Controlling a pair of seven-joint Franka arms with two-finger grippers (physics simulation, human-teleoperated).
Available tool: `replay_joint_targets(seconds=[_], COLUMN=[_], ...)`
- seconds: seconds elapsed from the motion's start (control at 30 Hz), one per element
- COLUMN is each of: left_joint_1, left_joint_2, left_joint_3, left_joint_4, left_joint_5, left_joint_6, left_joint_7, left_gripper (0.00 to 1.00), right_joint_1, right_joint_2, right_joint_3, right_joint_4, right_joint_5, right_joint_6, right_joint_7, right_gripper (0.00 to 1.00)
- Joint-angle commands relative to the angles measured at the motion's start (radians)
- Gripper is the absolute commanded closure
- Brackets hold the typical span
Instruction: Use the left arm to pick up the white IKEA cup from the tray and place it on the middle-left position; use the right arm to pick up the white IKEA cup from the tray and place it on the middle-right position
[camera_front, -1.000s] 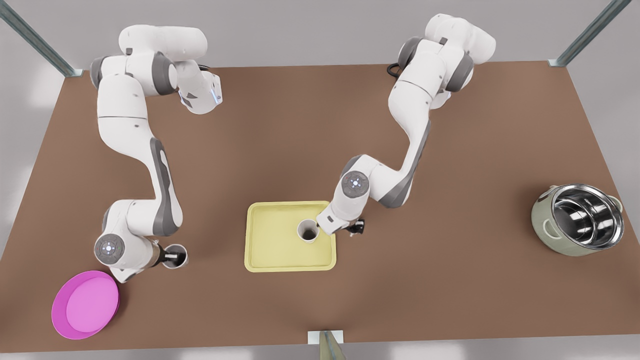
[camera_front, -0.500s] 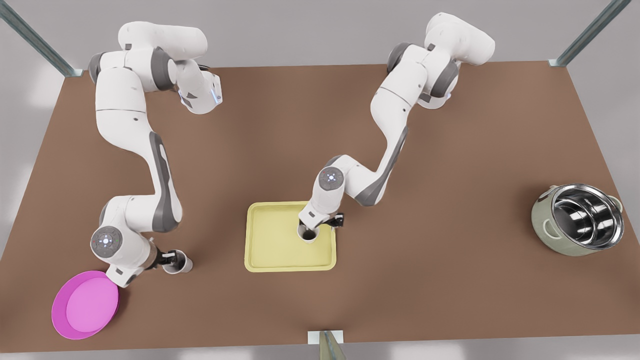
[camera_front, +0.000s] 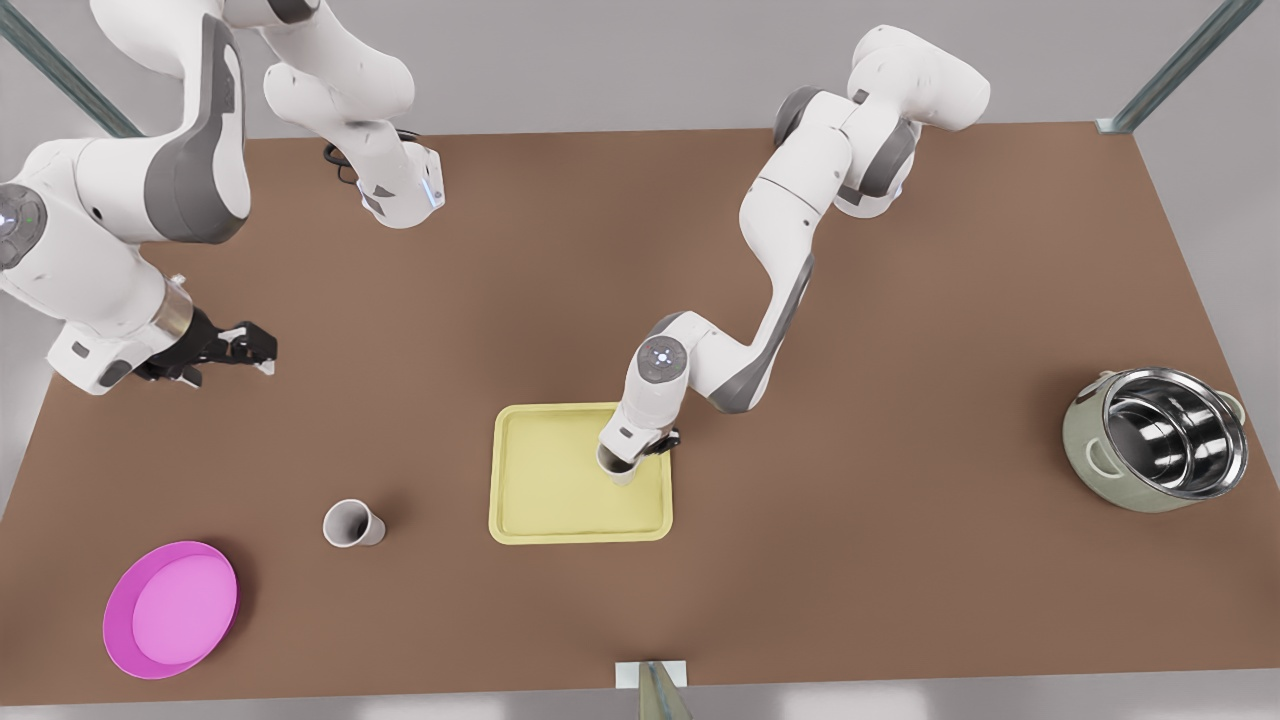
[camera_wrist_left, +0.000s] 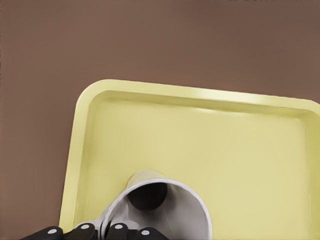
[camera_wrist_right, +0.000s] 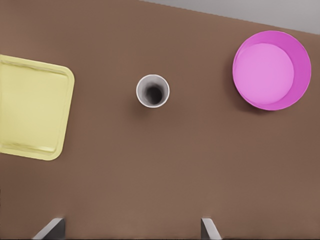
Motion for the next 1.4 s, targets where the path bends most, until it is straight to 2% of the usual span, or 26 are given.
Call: replay_joint_targets(seconds=[0.0,0.07,0.13,0.23,0.4,0.43,0.47,0.7,0.73,0.77,0.8,1.0,1.07,1.1,1.13,1.2,1.27,1.37], left_joint_1=[-0.001,0.017,0.094,0.198,0.342,0.355,0.356,0.368,0.368,0.368,0.367,0.373,0.374,0.393,0.401,0.443,0.488,0.508], left_joint_2=[-0.010,-0.081,-0.144,-0.221,-0.201,-0.192,-0.187,-0.149,-0.149,-0.147,-0.147,-0.144,-0.322,-0.467,-0.582,-0.701,-0.827,-0.807], left_joint_3=[0.003,0.003,0.000,0.000,-0.003,-0.006,-0.007,-0.003,-0.003,-0.003,-0.003,0.019,0.039,0.040,0.040,0.040,0.040,0.039], left_joint_4=[0.000,-0.001,-0.020,-0.132,-0.156,-0.188,-0.236,-0.230,-0.230,-0.230,-0.231,-0.231,-0.216,-0.214,-0.216,-0.279,-0.492,-0.469], left_joint_5=[-0.011,-0.025,-0.039,-0.042,-0.075,-0.082,-0.083,-0.043,-0.045,-0.043,-0.042,-0.042,0.007,0.000,0.001,-0.011,-0.011,-0.031], left_joint_6=[-0.011,-0.110,-0.130,-0.119,-0.105,-0.039,0.034,0.099,0.099,0.100,0.102,0.082,-0.333,-0.562,-0.703,-0.706,-0.538,-0.538], left_joint_7=[-0.090,-0.089,-0.067,0.100,0.480,0.505,0.525,0.562,0.562,0.563,0.563,0.664,0.781,0.815,0.813,0.806,0.816,0.809], left_gripper=[0.91,0.90,0.90,0.90,0.90,0.90,0.90,0.90,0.87,0.16,0.00,0.00,0.00,0.00,0.00,0.00,0.00,0.00], right_joint_1=[0.002,0.002,-0.007,-0.004,-0.004,-0.004,-0.004,-0.002,-0.002,-0.002,-0.002,-0.002,-0.004,-0.002,-0.002,-0.002,-0.002,-0.007], right_joint_2=[-0.006,-0.003,0.002,0.000,0.003,0.003,0.003,0.003,0.003,0.005,0.003,0.003,0.003,0.003,0.003,0.003,0.003,0.003], right_joint_3=[0.003,0.003,-0.010,-0.003,-0.004,-0.004,-0.003,-0.001,0.000,-0.001,-0.001,-0.001,-0.001,-0.001,-0.001,-0.001,-0.001,-0.004], right_joint_4=[-0.016,-0.011,0.032,0.033,0.033,0.033,0.033,0.033,0.033,0.033,0.033,0.033,0.033,0.033,0.033,0.033,0.033,0.049], right_joint_5=[0.003,0.008,0.023,0.018,0.009,0.009,0.009,0.005,0.005,0.005,0.005,0.005,0.005,0.005,0.005,0.005,0.005,0.005], right_joint_6=[0.000,-0.009,-0.009,-0.043,-0.063,-0.063,-0.061,-0.060,-0.060,-0.060,-0.060,-0.060,-0.060,-0.060,-0.058,-0.058,-0.057,-0.052], right_joint_7=[0.085,0.087,0.083,0.084,0.085,0.085,0.087,0.077,0.079,0.077,0.077,0.080,0.079,0.079,0.082,0.079,0.082,0.079], right_gripper=[0.00,0.00,0.00,0.00,0.00,0.00,0.00,0.00,0.00,0.00,0.00,0.00,0.00,0.00,0.00,0.00,0.00,0.00])
